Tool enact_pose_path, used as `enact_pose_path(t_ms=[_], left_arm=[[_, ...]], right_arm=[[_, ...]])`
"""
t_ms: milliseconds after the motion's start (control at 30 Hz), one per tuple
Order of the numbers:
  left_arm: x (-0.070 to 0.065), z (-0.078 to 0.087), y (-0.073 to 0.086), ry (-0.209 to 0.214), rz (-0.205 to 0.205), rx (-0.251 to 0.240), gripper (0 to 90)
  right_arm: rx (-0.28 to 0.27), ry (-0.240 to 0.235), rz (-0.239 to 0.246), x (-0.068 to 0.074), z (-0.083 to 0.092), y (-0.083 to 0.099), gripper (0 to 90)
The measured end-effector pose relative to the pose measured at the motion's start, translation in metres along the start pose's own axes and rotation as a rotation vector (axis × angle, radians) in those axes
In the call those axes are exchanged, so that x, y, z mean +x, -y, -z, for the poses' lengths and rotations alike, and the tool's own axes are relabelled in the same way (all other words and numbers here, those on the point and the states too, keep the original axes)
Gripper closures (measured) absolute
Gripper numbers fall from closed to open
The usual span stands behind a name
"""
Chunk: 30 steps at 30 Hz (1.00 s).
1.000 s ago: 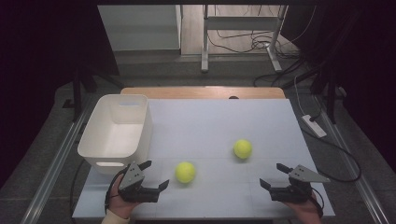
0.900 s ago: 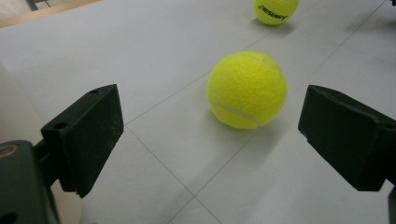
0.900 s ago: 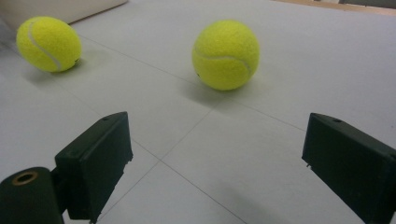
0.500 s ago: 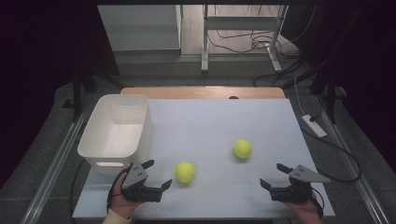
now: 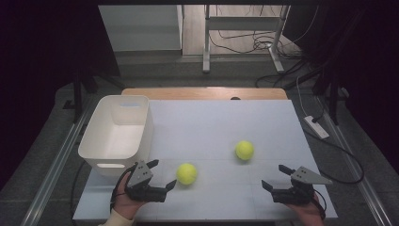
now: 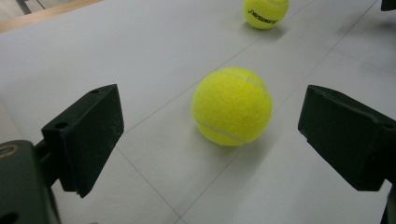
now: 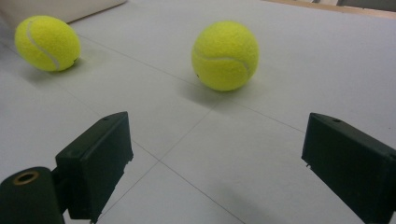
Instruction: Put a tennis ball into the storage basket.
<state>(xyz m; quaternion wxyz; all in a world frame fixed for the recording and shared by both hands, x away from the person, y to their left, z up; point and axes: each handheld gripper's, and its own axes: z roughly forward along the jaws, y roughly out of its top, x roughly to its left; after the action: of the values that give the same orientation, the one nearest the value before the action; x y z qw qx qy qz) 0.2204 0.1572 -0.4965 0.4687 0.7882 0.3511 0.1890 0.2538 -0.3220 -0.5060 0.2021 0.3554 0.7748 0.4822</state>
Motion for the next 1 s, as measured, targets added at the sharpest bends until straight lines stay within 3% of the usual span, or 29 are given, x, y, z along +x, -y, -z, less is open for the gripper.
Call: enact_pose_path(t_ms=[567,1000], left_arm=[[-0.004,-0.007,-0.013,0.004,-0.014,0.014,8.6],[-0.006,-0.017,-0.024,0.002,-0.015,0.052,8.5]], right_arm=[[-0.001,0.001,-0.008,-0.001,0.0,0.0,8.5],[0.006,0.002,-0.009,-0.001,-0.001,0.0,8.5]])
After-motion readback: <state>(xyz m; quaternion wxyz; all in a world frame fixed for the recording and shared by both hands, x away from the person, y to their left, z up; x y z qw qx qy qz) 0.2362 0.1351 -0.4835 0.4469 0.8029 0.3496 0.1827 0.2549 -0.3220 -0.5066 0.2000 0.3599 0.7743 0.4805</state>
